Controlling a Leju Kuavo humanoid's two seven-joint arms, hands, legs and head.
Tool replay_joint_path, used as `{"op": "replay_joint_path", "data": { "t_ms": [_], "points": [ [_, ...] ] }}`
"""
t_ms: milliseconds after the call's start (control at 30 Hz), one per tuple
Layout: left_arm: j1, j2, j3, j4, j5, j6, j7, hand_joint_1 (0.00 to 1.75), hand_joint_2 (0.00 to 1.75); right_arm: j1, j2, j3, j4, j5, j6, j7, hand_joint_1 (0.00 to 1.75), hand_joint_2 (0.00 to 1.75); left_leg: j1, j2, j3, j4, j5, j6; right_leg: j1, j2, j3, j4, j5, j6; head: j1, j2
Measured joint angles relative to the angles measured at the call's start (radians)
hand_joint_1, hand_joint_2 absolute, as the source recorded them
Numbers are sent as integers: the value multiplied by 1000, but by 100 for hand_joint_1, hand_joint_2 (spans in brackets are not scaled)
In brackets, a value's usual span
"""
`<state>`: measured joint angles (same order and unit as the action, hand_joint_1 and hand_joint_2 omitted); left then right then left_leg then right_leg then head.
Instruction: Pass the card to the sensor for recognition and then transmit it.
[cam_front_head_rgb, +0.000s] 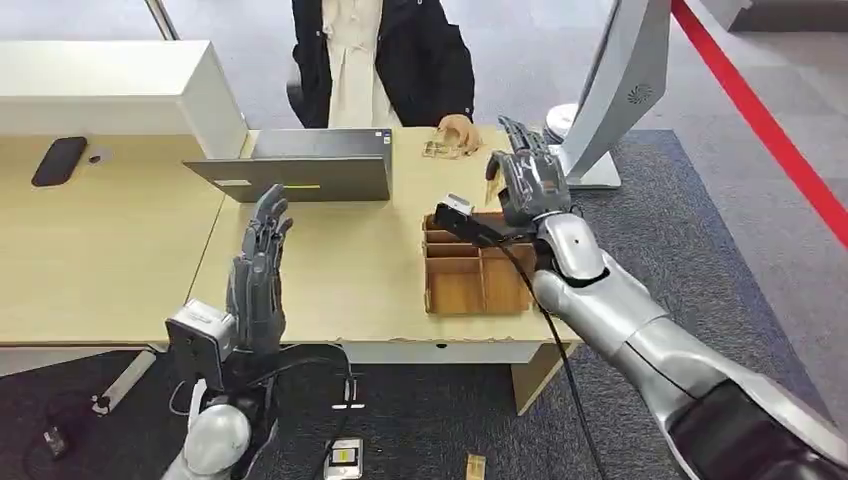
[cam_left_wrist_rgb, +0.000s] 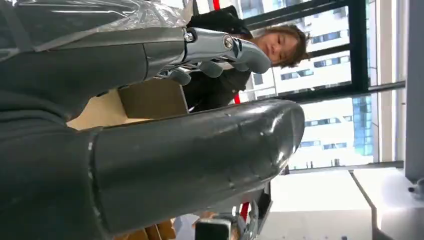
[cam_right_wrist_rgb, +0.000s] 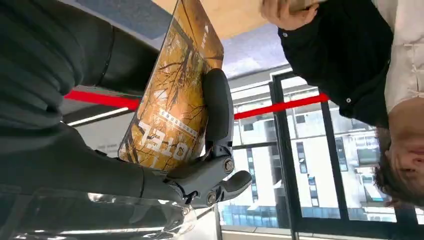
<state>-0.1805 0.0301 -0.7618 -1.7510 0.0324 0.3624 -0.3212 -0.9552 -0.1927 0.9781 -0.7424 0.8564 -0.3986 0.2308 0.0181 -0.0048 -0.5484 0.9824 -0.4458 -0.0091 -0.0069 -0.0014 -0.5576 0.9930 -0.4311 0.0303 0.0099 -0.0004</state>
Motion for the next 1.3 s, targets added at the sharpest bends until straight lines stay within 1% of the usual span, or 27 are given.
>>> {"op": "replay_joint_path", "data": {
  "t_ms": [167,333,467,667,867,1033,1167,1300],
  "points": [
    [30,9,5,-18,-26,3,0,0,0,97,-78,-28,-137,30,41,51,175,175,0,0,0,0,0,0,0,0,0,0,0,0,0,0],
    [44,13,8,-31,-43,-18,7,0,0,142,-139,-66,-232,39,61,63,175,175,0,0,0,0,0,0,0,0,0,0,0,0,0,0],
    [48,13,11,-32,-50,-31,7,0,0,160,-170,-91,-278,45,69,65,175,175,0,0,0,0,0,0,0,0,0,0,0,0,0,0],
    [51,13,18,-32,-55,-48,7,0,0,179,-208,-125,-328,53,92,84,175,175,0,0,0,0,0,0,0,0,0,0,0,0,0,0],
    [51,11,23,-32,-61,-48,7,0,0,190,-230,-144,-349,53,100,87,175,175,0,0,0,0,0,0,0,0,0,0,1,0,0,0],
    [51,11,23,-32,-65,-41,13,0,0,201,-239,-154,-342,42,122,104,175,175,0,0,0,0,0,0,0,0,0,0,1,0,0,0],
    [44,11,22,-34,-67,-28,17,0,0,206,-244,-164,-310,9,116,107,175,175,0,0,0,0,0,0,0,0,0,0,1,1,0,0],
    [40,11,22,-39,-68,-29,23,0,0,222,-258,-175,-281,-16,115,114,175,175,0,0,0,0,0,0,0,0,0,0,1,1,0,0]
  ]
}}
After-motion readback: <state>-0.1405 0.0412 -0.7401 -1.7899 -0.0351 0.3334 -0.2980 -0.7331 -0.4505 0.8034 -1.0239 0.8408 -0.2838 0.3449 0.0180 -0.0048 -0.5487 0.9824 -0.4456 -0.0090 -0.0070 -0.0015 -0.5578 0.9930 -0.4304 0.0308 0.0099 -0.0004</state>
